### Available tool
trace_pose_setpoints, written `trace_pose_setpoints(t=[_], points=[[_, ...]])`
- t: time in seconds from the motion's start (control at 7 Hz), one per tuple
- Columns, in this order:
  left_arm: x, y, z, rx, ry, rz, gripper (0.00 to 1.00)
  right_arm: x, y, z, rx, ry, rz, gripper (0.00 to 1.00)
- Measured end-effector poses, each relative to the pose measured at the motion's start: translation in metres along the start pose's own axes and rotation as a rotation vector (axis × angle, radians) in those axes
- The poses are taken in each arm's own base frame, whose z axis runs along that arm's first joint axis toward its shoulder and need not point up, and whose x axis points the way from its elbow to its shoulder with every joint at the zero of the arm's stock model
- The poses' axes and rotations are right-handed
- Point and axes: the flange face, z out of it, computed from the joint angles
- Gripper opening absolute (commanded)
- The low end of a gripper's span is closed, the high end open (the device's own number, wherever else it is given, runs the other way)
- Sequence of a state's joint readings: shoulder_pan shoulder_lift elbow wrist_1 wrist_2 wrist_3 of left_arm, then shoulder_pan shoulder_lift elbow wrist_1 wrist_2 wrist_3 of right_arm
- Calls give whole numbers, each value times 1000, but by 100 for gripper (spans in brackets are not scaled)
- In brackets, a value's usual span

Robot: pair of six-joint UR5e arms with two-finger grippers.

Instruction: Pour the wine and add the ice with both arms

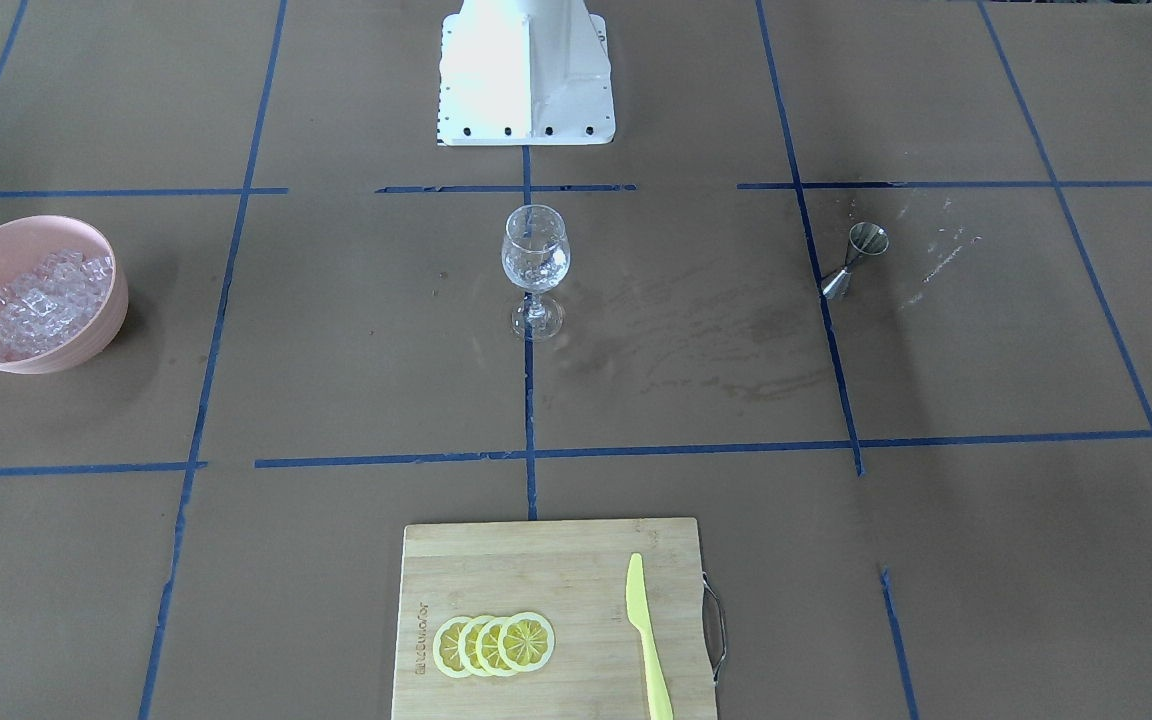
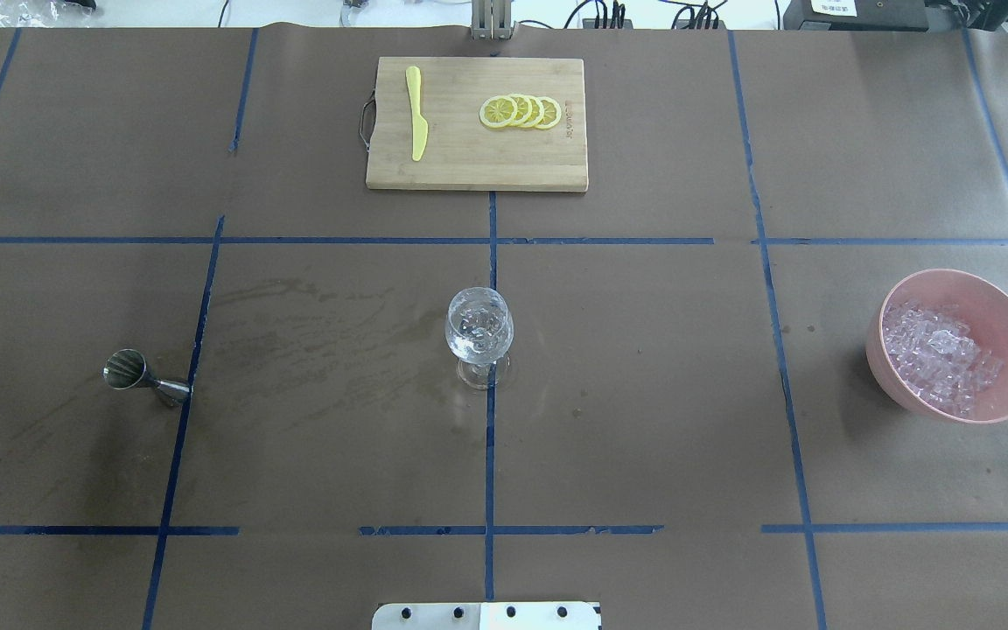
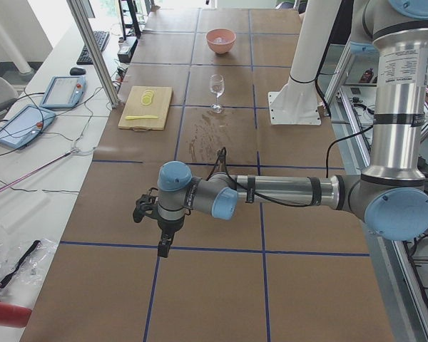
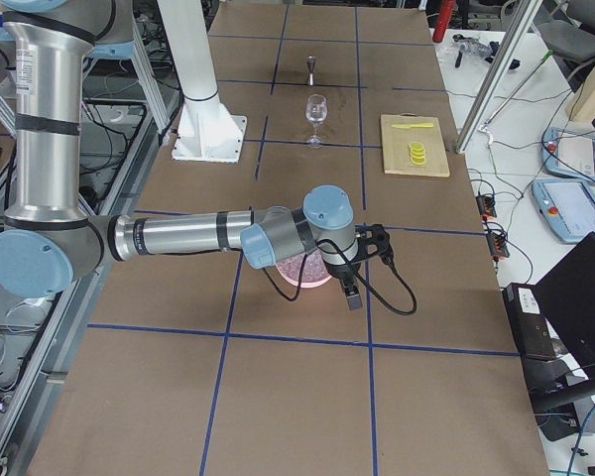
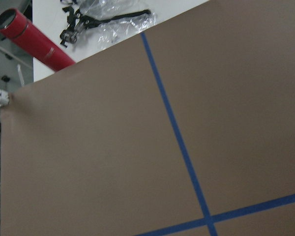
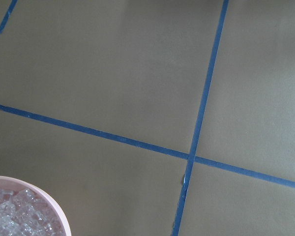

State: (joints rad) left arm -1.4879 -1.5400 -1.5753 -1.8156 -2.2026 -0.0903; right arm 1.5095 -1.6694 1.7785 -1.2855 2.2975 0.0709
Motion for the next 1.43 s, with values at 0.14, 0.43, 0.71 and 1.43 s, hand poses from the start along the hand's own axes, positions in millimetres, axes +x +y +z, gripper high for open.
trace_pose_setpoints(t=[0.14, 0.43, 0.71, 1.43], points=[[-5, 19, 6, -39, 82, -43, 100, 0, 0, 0, -1, -1, 1, 100], [-20, 50, -15, -17, 174, -105, 100, -5, -3, -1, 4, -9, 20, 100], [-19, 62, -34, 17, 178, -106, 100, -50, -16, 4, -2, -39, 70, 100], [-12, 53, -45, 44, 178, -86, 100, -170, 39, 68, 85, -81, 123, 98]])
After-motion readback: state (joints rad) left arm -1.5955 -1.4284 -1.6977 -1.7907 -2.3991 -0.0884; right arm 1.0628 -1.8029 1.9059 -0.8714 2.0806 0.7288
